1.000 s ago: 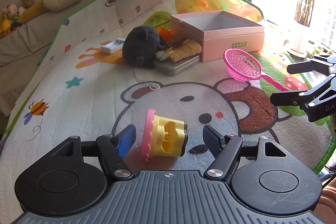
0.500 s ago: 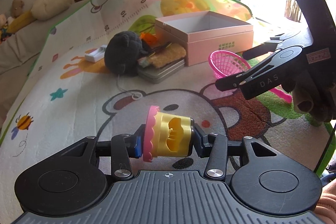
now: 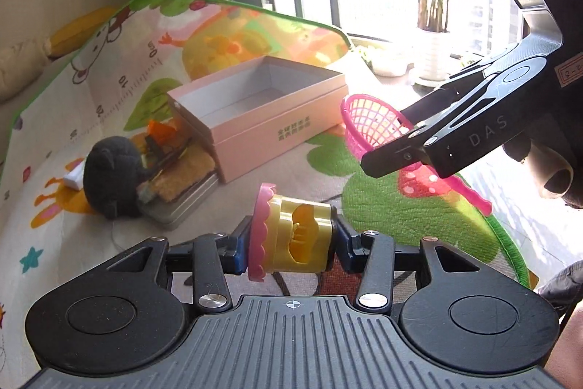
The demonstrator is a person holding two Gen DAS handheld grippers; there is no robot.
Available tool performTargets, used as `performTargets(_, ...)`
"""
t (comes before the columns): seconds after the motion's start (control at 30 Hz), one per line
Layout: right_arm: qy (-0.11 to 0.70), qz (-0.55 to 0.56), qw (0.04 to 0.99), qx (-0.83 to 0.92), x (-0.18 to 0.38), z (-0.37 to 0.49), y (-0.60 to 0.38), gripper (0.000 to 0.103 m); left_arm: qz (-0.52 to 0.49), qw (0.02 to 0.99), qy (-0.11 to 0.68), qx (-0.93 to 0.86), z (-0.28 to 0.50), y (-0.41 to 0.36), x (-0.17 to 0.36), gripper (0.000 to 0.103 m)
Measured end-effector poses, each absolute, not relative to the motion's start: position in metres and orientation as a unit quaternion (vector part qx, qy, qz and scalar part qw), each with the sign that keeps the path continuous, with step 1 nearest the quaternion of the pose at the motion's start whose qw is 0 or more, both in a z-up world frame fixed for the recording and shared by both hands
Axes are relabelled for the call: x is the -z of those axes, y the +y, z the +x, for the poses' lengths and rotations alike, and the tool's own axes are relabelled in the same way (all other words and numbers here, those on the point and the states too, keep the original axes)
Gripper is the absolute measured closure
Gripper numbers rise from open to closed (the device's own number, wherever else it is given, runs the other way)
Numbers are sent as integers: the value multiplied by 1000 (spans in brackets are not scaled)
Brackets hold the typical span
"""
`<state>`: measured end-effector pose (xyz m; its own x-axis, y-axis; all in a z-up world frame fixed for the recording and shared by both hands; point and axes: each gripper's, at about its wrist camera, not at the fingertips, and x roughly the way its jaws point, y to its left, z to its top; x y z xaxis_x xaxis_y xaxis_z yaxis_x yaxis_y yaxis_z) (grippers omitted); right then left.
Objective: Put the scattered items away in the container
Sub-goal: 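Lower cup toy and net scoop into the pink box and open both grippers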
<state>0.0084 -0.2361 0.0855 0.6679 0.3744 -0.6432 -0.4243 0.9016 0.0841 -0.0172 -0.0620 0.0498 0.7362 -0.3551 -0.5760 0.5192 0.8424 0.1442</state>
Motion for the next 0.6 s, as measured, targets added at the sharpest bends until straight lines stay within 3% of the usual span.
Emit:
performTargets(0.3, 322, 69, 923, -196, -118, 40, -276, 19, 181, 929, 206, 248, 54, -89, -88, 53)
performTargets(0.6, 286, 118, 936, -171, -166, 184, -267, 19, 149, 940, 177, 250, 178, -101, -97, 50)
